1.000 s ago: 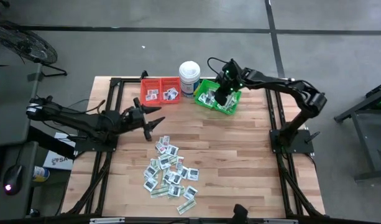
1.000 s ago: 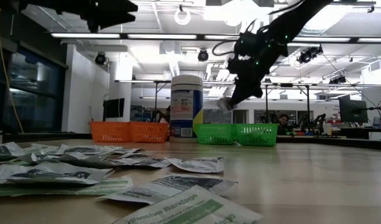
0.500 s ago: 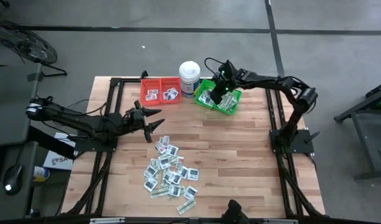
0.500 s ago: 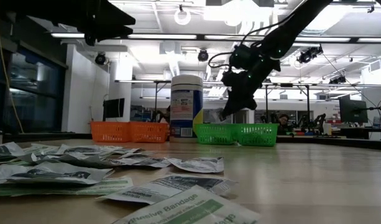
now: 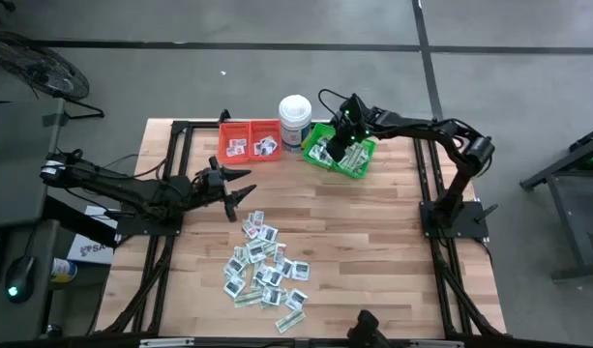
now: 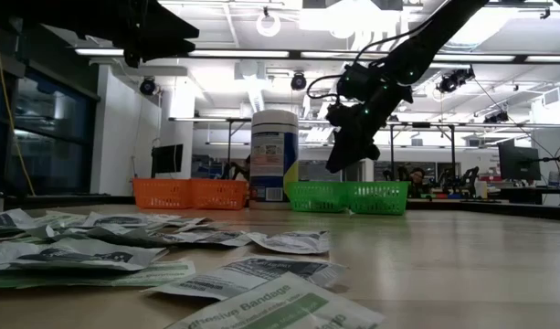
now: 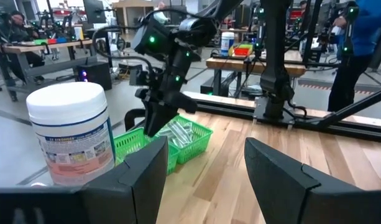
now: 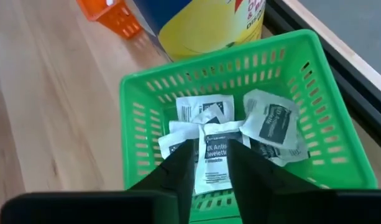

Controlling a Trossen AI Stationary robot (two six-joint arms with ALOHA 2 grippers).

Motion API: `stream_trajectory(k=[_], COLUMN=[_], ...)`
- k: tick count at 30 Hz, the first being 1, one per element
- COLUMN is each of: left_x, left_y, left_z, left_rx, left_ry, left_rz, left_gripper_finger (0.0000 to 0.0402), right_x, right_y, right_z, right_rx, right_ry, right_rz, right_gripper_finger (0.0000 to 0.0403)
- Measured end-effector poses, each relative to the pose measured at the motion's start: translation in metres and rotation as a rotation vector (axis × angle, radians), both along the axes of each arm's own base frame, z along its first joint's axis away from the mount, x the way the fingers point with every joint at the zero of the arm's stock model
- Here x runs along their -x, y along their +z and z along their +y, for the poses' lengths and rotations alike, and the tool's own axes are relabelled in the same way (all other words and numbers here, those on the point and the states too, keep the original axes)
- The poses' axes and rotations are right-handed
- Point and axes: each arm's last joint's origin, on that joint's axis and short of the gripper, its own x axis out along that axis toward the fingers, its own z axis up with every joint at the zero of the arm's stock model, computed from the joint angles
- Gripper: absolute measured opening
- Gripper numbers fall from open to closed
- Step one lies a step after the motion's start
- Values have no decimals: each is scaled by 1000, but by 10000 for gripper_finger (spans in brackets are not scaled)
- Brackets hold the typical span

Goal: Pick & Place First Aid Supplies
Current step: Put the orange ointment pack into the left orange bin

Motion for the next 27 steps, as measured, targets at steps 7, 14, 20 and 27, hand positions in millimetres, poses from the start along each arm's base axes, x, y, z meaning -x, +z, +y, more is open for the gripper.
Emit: stream_trajectory(k=[7, 14, 20, 27], left_x=[0, 5, 9, 4], left_y=[-13, -35, -56, -80], left_z=[-1, -2, -4, -10], left_rx=[80, 186, 365, 625], left_ry=[-23, -70, -109, -118], left_rz=[95, 298, 474, 638], left_gripper_finger=[208, 208, 208, 208], right_x=[9, 25, 35, 40], right_y=[27, 68, 101, 124], right_z=[9, 29, 53, 79], right_rx=[34, 105, 176, 274], right_ry=[8, 43, 67, 64], right_rz=[-36, -75, -139, -168], right_gripper_finger=[118, 119, 119, 119])
